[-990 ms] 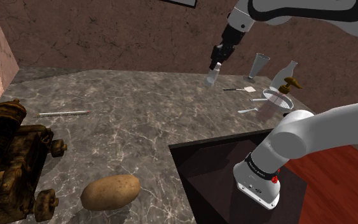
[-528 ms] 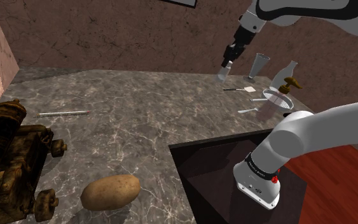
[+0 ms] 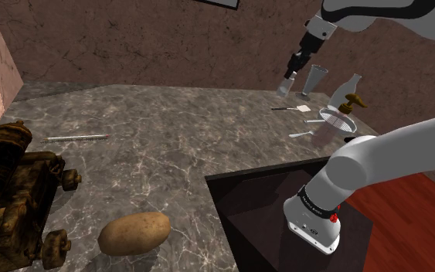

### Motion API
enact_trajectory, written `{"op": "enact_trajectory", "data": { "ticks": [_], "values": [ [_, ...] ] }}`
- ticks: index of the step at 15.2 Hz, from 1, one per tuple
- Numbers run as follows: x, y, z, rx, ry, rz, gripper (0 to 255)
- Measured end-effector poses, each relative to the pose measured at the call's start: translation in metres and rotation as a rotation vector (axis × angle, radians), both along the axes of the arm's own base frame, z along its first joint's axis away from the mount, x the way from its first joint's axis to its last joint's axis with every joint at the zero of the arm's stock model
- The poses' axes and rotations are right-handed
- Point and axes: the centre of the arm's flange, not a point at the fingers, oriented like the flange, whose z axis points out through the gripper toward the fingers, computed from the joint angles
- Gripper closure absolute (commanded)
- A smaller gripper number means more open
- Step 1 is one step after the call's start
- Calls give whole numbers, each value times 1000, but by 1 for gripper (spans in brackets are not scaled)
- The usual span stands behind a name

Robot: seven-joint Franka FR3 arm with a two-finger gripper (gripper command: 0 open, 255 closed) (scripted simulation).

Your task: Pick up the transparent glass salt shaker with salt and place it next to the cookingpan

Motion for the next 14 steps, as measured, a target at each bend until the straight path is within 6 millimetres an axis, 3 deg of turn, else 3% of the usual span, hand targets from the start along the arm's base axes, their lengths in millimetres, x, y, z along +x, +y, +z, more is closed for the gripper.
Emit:
{"op": "enact_trajectory", "data": {
  "ticks": [14],
  "values": [
    [-23, -185, -5, 1, 1, -1, 255]
  ]
}}
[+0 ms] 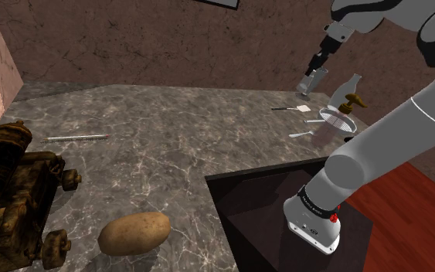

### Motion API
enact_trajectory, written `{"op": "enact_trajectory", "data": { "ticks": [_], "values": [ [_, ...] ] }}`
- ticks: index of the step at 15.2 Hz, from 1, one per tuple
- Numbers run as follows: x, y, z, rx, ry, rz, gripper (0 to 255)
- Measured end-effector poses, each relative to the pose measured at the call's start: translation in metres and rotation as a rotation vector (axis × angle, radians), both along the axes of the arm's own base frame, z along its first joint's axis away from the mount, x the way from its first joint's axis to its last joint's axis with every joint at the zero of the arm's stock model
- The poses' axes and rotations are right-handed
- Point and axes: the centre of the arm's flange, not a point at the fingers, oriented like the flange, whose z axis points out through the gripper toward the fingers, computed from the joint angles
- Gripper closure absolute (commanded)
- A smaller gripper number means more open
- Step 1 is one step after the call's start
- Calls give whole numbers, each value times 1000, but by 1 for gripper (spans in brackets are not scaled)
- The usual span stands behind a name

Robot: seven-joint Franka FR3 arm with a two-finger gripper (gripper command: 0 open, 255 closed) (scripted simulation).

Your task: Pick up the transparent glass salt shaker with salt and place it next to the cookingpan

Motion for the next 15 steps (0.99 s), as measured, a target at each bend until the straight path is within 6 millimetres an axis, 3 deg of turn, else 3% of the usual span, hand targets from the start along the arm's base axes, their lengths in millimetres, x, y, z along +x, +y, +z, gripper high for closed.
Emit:
{"op": "enact_trajectory", "data": {
  "ticks": [6, 8, 15],
  "values": [
    [-6, -81, 1, -1, 1, -1, 255],
    [-8, -91, -4, -2, 0, 1, 255],
    [-9, -94, -39, -1, 0, 2, 255]
  ]
}}
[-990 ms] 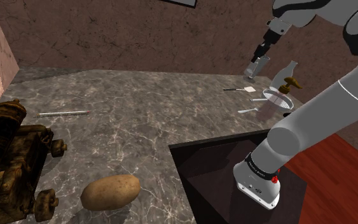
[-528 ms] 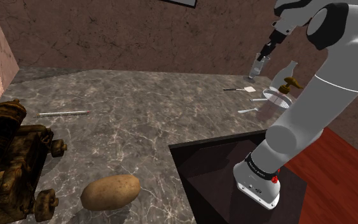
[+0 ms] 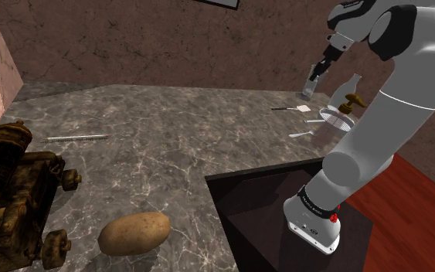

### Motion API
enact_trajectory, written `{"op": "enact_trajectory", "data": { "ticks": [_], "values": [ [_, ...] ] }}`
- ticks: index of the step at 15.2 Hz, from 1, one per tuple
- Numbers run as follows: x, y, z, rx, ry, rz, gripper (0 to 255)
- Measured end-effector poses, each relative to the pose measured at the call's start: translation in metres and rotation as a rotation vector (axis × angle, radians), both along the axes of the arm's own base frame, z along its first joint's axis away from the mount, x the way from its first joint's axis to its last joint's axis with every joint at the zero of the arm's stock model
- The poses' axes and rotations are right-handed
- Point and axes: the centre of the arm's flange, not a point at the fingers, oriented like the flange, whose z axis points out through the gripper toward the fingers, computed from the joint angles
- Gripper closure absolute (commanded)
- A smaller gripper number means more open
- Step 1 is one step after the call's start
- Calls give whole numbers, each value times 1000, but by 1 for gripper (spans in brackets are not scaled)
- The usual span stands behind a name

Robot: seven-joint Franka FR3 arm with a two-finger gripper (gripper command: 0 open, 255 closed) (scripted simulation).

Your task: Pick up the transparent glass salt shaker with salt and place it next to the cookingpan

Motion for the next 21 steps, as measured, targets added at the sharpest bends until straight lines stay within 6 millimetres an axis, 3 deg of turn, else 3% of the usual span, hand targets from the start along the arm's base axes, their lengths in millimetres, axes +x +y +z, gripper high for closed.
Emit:
{"op": "enact_trajectory", "data": {
  "ticks": [21],
  "values": [
    [0, 0, -112, 0, 0, 0, 255]
  ]
}}
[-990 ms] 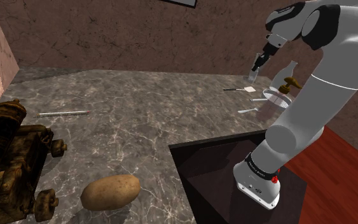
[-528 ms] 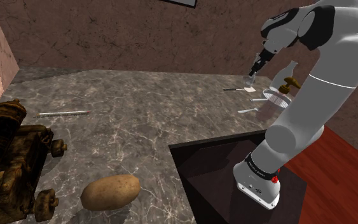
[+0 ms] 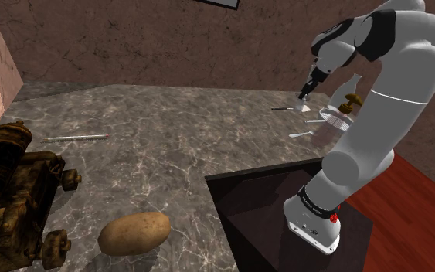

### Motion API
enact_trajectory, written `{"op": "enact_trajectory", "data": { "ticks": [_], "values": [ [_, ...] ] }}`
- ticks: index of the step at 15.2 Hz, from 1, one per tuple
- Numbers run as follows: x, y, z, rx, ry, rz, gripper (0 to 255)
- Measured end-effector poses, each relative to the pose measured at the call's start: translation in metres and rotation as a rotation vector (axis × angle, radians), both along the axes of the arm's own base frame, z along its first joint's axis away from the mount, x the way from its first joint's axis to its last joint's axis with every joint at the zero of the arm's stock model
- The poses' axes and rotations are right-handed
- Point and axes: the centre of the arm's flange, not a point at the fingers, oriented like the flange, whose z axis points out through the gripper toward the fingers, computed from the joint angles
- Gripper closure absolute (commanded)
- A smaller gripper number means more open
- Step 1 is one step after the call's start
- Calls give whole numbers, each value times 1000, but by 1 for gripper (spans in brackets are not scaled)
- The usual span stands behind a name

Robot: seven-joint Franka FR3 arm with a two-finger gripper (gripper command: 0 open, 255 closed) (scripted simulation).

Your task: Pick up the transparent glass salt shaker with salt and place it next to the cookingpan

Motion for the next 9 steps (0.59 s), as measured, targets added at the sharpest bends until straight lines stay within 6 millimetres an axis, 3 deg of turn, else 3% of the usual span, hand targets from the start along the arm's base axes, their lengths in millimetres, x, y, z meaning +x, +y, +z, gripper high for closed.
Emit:
{"op": "enact_trajectory", "data": {
  "ticks": [3, 9],
  "values": [
    [1, 0, -14, 0, 0, 0, 255],
    [0, 1, -16, 0, 0, 0, 255]
  ]
}}
